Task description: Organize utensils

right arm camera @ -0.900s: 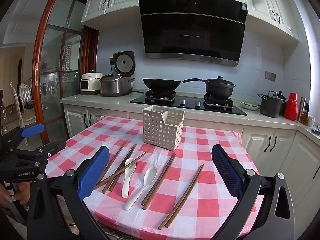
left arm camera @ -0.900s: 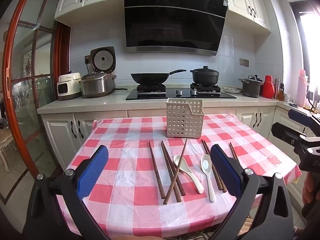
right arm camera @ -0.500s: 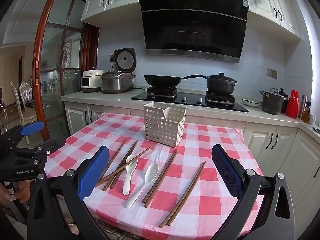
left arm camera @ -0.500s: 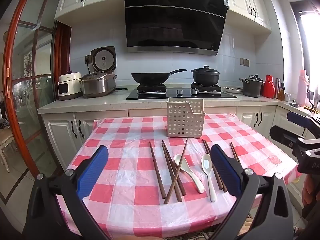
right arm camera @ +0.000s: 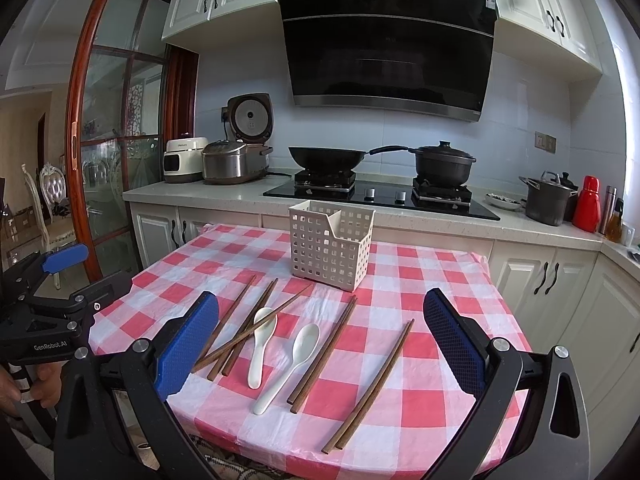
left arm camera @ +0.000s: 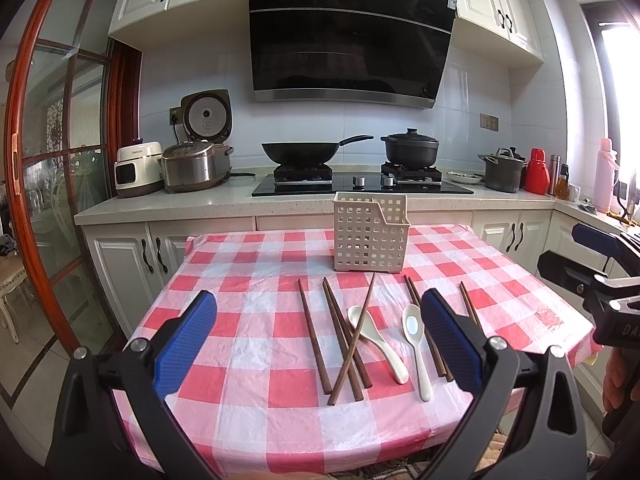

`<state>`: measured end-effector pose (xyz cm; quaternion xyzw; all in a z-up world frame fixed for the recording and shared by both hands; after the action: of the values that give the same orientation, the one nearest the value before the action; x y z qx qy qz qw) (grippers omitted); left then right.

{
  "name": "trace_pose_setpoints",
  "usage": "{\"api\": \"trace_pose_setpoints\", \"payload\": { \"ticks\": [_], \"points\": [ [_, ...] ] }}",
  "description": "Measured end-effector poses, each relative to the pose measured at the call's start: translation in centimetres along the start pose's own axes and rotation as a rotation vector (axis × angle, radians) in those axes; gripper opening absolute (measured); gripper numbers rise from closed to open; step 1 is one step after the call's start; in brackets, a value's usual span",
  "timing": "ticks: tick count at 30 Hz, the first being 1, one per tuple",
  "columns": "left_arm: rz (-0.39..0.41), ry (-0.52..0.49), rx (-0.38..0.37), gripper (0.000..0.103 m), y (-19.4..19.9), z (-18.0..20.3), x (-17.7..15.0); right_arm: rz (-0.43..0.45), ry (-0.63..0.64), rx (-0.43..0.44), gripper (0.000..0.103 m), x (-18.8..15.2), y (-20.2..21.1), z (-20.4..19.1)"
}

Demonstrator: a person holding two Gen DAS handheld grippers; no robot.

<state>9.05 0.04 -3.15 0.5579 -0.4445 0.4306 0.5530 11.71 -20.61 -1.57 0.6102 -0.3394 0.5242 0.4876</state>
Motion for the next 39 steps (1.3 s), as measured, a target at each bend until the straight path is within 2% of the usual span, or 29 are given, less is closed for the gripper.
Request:
{"api": "trace_pose_setpoints", "payload": {
  "ticks": [14, 39],
  "points": [
    [-0.013, 0.008, 0.002, 0.098, -0.85, 0.06, -0.64, -0.02, -0.018, 0.008, 0.096, -0.44, -0.44, -0.03],
    [-0.013, 0.01, 0.001, 0.098, -0.86, -0.07, -0.6, -0.005, -0.032, 0.004, 0.096, 0.07, -0.04, 0.54]
  ]
}}
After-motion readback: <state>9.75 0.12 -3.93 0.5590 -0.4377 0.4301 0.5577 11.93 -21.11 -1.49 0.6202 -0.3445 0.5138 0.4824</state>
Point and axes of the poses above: each gripper's, at about its wrist camera, not at the fingertips, and y roughly against the way its jaws point, z to its right, x to its top, the point moved 10 cm from there along -y, roughly the way its jaws point, and after that the axes turned 5 degrees about z, right-handed, at the moved point
